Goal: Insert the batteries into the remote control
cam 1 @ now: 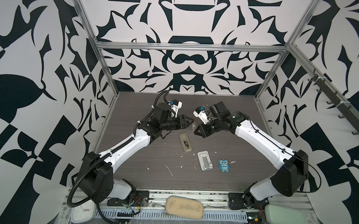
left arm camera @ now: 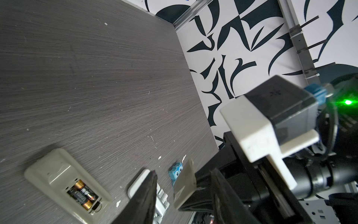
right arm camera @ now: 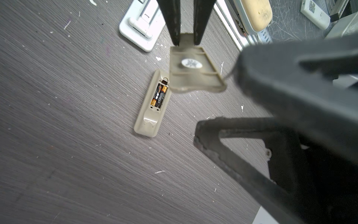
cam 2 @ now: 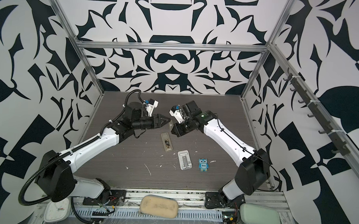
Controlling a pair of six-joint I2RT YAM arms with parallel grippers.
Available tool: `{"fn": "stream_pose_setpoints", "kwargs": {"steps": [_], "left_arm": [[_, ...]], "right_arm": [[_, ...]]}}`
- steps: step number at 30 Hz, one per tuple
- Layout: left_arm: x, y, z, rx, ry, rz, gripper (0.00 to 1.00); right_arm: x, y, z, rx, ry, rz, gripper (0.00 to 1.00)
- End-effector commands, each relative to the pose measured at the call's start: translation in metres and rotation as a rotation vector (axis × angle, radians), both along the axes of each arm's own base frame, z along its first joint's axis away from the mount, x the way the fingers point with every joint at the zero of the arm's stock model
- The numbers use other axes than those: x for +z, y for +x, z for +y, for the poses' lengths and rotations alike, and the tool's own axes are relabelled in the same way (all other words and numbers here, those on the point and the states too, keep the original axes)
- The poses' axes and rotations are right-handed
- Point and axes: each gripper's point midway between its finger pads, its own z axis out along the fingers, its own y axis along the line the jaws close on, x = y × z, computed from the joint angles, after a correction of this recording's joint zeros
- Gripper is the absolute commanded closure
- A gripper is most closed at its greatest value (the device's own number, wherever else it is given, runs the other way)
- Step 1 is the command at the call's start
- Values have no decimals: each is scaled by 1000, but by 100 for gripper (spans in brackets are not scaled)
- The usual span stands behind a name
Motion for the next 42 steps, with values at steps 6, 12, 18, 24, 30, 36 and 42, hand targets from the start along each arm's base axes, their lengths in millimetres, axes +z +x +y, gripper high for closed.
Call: {"fn": "stream_pose_setpoints", "kwargs": {"steps": [6, 12, 18, 24, 30, 36, 42], "left_arm": [[2, -4, -15, -7, 29, -33, 58], [-1, 2, -13, 26, 49, -46, 67], [-2, 3, -12, 31, 58, -53, 73], [-2, 0, -16, 9, 60, -56, 79], [-4, -1, -20, -6, 74, -56, 85], [-4, -1, -19, -3, 95, -65, 93], [-7, -2, -13, 10, 142, -79, 100]], "right_arm": [[13, -6, -1, 22, 46, -32, 100], [15, -6, 0, 27, 55, -39, 100], [13, -8, 0, 29, 50, -34, 100], [12, -7, -1, 27, 46, -30, 100], [14, -6, 1, 29, 47, -29, 100], [18, -5, 0, 27, 48, -38, 81], [29, -7, -3, 17, 64, -78, 63]]}}
